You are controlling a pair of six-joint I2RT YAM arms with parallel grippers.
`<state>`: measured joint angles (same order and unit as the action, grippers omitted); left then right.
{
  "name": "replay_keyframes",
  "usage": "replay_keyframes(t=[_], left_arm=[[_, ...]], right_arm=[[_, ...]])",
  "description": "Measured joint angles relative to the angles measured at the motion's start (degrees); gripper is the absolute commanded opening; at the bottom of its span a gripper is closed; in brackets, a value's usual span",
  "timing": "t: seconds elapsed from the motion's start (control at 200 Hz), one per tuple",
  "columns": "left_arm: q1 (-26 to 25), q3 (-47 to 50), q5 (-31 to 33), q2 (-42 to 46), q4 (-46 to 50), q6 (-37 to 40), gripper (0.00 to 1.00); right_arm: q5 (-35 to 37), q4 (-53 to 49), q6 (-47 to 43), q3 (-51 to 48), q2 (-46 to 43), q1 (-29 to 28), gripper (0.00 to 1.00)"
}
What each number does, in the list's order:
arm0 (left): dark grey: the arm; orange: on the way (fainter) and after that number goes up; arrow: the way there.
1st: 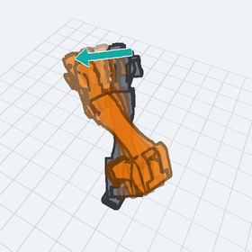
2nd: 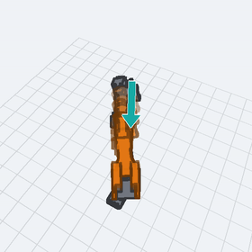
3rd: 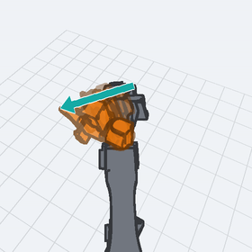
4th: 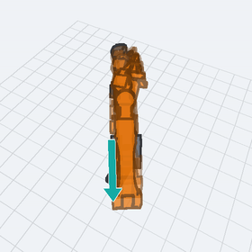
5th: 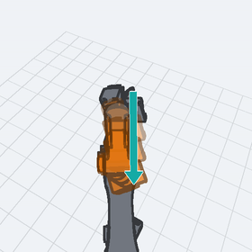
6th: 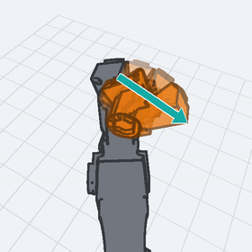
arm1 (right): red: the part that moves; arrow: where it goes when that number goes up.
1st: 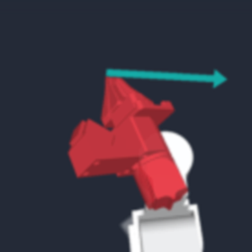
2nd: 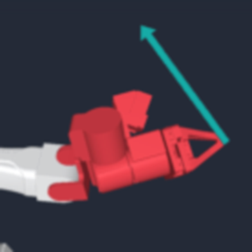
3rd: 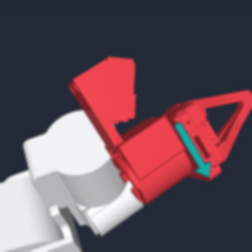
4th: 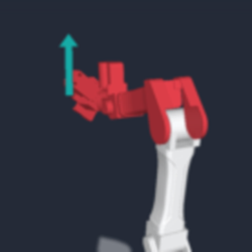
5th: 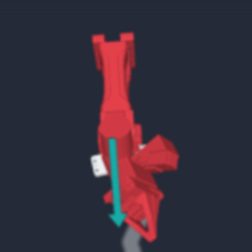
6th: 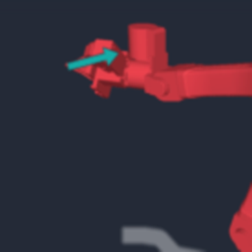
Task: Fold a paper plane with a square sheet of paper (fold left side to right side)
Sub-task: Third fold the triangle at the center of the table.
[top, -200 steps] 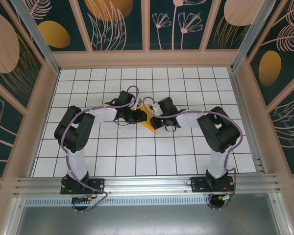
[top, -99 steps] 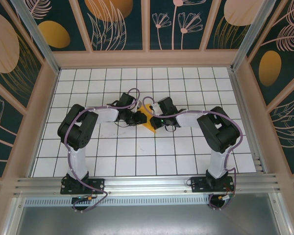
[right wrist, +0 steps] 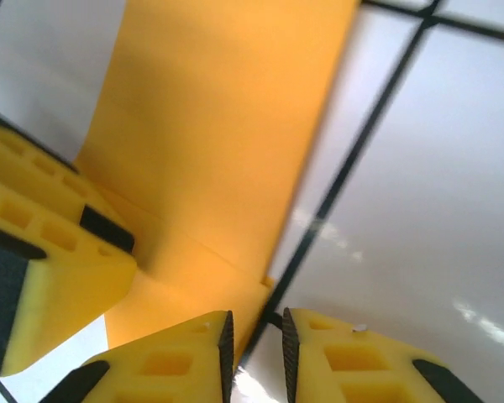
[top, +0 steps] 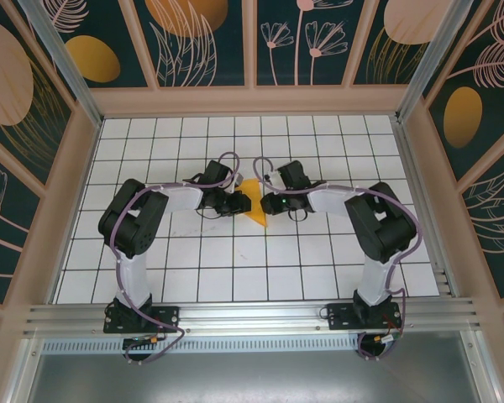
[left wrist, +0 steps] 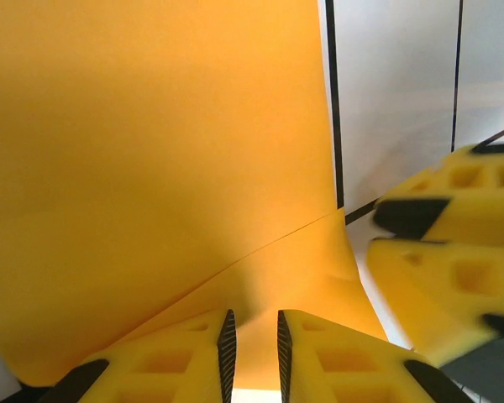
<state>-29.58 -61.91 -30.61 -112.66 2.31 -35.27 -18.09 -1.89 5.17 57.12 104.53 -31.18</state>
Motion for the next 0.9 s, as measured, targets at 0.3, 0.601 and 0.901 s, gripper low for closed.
replay_keyframes(t=[0.3,0.601,0.901], left_arm=[[0.0,0.1,0.1,0.0,-0.1,-0.4,0.24],[0.0,0.1,0.2,0.0,-0.1,-0.4,0.24],[0.0,0.1,0.5,0.1,-0.1,-0.4,0.24]], right_arm=[[-7.0,-0.1,1.5,-4.1,-10.2,0.9,0.3],[-15.4,0.7,5.3,-7.4,-9.6,-3.9,0.28],[-15.0,0.0,5.5,-6.6,-3.7,-4.0,0.28]])
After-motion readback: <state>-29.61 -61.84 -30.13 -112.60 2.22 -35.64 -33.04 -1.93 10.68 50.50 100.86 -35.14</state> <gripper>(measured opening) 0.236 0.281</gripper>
